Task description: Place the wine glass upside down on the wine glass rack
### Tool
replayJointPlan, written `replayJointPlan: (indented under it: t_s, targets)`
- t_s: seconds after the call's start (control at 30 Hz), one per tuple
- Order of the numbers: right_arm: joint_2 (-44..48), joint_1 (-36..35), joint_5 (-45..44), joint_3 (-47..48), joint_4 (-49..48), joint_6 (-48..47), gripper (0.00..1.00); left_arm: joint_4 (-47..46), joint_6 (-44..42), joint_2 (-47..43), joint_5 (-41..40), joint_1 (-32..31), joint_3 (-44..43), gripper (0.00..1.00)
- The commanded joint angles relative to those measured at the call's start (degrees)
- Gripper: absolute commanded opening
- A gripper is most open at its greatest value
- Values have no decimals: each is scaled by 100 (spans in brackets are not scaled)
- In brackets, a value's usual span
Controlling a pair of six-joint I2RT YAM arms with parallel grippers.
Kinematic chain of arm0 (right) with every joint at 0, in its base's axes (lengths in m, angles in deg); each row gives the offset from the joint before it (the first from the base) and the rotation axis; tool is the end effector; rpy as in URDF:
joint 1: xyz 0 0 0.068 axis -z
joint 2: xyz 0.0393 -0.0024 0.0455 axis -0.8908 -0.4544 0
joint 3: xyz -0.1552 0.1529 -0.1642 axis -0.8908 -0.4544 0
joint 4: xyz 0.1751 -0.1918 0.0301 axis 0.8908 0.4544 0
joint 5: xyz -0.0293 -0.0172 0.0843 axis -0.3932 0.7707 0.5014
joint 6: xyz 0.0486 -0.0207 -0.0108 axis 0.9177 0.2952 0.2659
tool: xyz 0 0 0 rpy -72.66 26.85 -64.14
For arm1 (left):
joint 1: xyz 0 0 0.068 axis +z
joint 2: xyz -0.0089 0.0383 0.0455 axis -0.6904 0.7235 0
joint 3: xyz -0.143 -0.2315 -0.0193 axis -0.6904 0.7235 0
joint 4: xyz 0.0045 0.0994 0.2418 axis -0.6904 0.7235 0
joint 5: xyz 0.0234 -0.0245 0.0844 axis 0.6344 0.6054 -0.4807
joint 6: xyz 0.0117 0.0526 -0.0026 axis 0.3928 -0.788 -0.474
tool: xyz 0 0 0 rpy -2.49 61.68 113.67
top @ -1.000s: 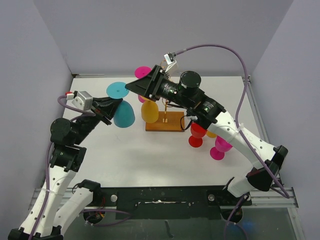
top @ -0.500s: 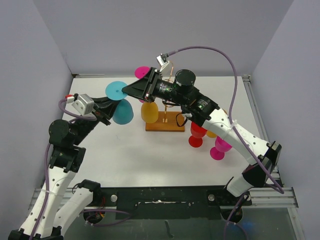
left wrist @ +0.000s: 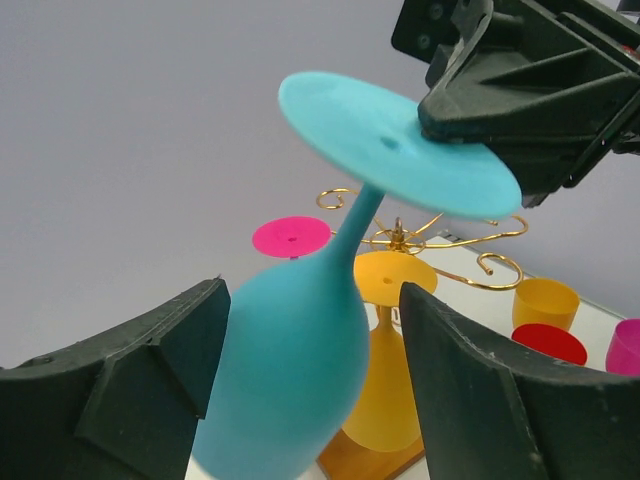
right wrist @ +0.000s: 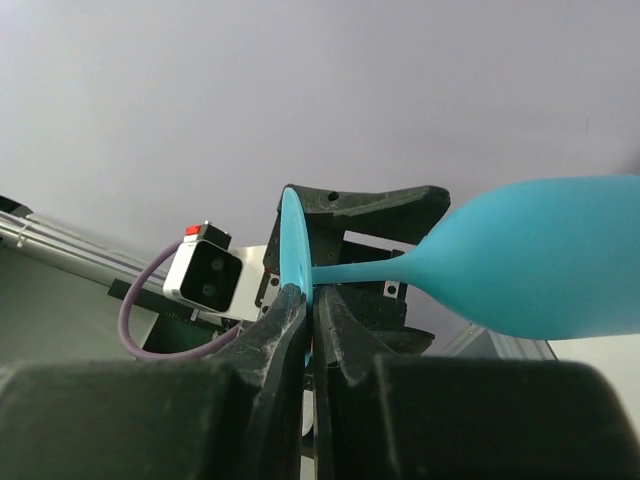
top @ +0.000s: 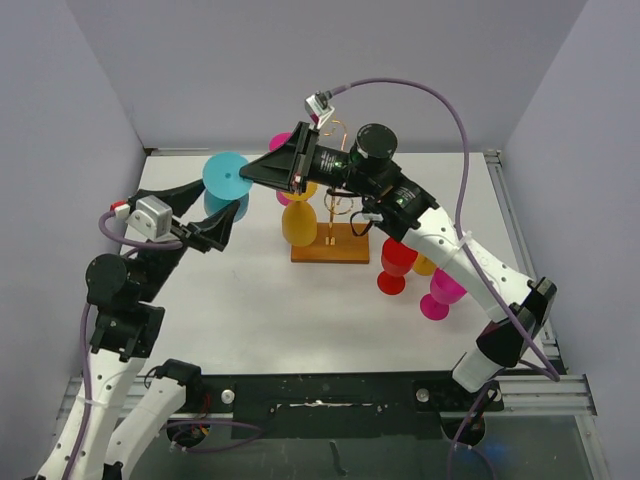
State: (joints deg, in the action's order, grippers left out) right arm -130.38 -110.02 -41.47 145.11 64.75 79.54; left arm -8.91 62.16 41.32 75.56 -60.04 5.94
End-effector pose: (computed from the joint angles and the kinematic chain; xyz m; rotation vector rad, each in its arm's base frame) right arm 0.2364 0.2806 0.4882 -0.1111 1.8197 2.0394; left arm 0.1266 -0.0488 0.4262 0.3844 1.1464 -0.5381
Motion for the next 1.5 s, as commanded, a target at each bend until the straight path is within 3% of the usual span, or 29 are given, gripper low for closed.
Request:
replayJointPlan:
  t_s: [0.0,0.33,0.6,0.87,1.07,1.47]
  targets:
    - [86,371,518,528,-536,-114,0,139,-13,-290,-466,5,-171,69]
    - [705,1668,659,676,-262,-534,0,602,107,-600,-1013,5,-470,71]
    - [1235,3521,927,432,-44,-626,0,599,334,-635,-907,12,-355,71]
    - [837,5165,1706,87,-558,-135,0,437,813,-671,-683,12,-21,71]
    - [485,5508,1708,111,-367,-578,0,309,1060,-669,-555,12,219,71]
    - [-161,5524,1555,210,217,-1165,0,55,1402,-573,-504,11,518,71]
